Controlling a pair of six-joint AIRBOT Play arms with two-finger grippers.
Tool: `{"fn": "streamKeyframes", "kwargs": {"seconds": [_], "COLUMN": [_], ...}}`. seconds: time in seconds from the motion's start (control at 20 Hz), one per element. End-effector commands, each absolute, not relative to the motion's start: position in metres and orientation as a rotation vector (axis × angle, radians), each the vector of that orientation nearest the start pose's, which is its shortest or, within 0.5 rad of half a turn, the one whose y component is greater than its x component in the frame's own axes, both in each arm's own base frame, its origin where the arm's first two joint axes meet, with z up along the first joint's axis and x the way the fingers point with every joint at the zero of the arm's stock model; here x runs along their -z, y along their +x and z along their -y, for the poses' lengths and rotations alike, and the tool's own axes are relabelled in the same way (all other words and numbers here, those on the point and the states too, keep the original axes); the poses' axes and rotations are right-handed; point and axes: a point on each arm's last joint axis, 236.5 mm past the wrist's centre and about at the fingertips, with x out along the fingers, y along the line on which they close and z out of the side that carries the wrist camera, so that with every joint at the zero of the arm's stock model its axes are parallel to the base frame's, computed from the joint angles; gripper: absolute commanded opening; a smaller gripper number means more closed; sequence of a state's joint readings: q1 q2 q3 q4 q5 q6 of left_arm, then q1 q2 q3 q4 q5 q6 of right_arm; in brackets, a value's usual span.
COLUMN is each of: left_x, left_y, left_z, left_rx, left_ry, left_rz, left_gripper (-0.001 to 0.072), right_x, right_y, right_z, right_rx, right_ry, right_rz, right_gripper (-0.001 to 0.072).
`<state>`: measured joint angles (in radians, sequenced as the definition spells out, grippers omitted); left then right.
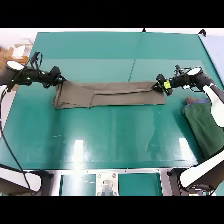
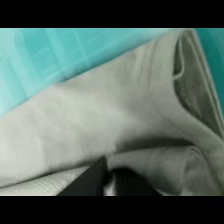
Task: Fold the shirts.
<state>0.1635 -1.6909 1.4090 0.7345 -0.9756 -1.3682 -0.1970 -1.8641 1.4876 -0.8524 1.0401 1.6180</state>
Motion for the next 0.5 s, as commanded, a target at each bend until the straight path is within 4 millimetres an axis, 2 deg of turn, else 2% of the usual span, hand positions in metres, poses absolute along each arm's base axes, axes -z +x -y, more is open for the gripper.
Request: {"fn": "streamKeyframes", "kwargs": {"seconds": [0.0,0.05,0.15,0.25,0.35,0.45], "left_x": [0.006,0.0,-0.016,-0.037,-0.055,-0.064], "left_y": [0.534,0.536,0.538,0.541,0.539,0.535], "left_z": [0.056,0.06,0.059,0.053,0.05,0.053], "left_rx": [0.246,0.262,0.293,0.322,0.36,0.39], "left_ry": [-0.762,-0.799,-0.811,-0.794,-0.778,-0.767], "left_rz": [-1.018,-1.01,-0.999,-0.982,-0.983,-0.995], "left_gripper": [0.072,0.0703,0.0703,0.0703,0.0703,0.0702], "right_x": [0.071,0.056,0.028,0.016,0.027,0.052], "right_y": [0.523,0.524,0.523,0.511,0.489,0.47], "right_z": [-0.026,-0.019,0.004,0.03,0.049,0.054], "right_rx": [-0.105,-0.142,-0.194,-0.227,-0.237,-0.252], "right_ry": [0.895,0.869,0.829,0.804,0.796,0.774], "right_rz": [-1.265,-1.261,-1.25,-1.26,-1.323,-1.388], "right_gripper": [0.0438,0.0535,0.0536,0.0537,0.0539,0.0539]}}
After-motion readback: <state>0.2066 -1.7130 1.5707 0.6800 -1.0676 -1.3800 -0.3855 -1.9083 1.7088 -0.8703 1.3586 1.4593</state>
